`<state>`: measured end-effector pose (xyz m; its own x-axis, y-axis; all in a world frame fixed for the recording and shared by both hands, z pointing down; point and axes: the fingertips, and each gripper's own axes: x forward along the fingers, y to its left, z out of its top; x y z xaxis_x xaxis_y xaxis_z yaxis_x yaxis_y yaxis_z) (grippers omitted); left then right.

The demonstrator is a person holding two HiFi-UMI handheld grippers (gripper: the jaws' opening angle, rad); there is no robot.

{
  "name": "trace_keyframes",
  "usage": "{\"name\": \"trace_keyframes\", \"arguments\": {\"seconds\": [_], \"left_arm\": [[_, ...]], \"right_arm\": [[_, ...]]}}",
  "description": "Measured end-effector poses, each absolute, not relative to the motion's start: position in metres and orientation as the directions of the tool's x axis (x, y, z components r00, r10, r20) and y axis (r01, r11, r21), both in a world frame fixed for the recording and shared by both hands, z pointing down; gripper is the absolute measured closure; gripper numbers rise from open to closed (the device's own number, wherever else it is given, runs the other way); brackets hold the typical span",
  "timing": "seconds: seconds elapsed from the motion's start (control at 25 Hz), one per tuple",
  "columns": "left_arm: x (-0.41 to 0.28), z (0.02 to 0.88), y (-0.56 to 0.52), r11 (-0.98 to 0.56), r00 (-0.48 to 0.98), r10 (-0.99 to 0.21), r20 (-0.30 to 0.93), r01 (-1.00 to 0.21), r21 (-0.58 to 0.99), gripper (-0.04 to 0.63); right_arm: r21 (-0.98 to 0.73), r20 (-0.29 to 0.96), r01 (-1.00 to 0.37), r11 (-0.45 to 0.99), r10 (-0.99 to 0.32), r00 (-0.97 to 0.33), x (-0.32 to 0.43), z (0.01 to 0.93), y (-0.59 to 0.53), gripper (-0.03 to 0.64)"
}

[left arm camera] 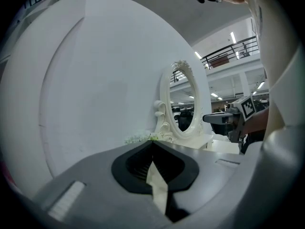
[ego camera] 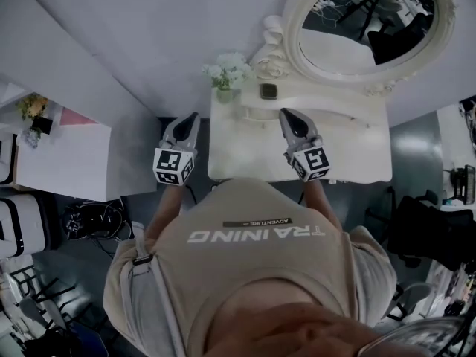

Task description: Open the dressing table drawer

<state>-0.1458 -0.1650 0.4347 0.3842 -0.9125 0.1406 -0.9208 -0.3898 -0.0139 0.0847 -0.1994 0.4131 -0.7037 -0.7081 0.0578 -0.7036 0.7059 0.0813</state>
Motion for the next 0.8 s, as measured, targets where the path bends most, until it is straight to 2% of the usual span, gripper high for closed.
{"name": "trace_keyframes", "arguments": {"seconds": [0.24, 0.56, 0.8], "left_arm": [[-0.141, 0.439, -0.162, -0.408, 0.398, -0.906, 0.147, -0.912, -0.047, 0.588], [-0.165, 0.451, -0.158, -0.362, 0.355, -0.922, 0.155, -0.932, -0.015, 0.588], [-0.159, 0.436, -0.171, -0.39, 0.385, -0.915, 0.12, -0.921, -0.017, 0.588]], "right_arm": [[0.057, 0.117, -0.685, 0.727, -0.686, -0.718, 0.08, 0.436, -0.197, 0.614], [0.076, 0.08, -0.681, 0.728, -0.685, -0.724, 0.058, 0.426, -0.208, 0.614], [0.072, 0.081, -0.676, 0.733, -0.68, -0.729, 0.041, 0.422, -0.21, 0.614]]}}
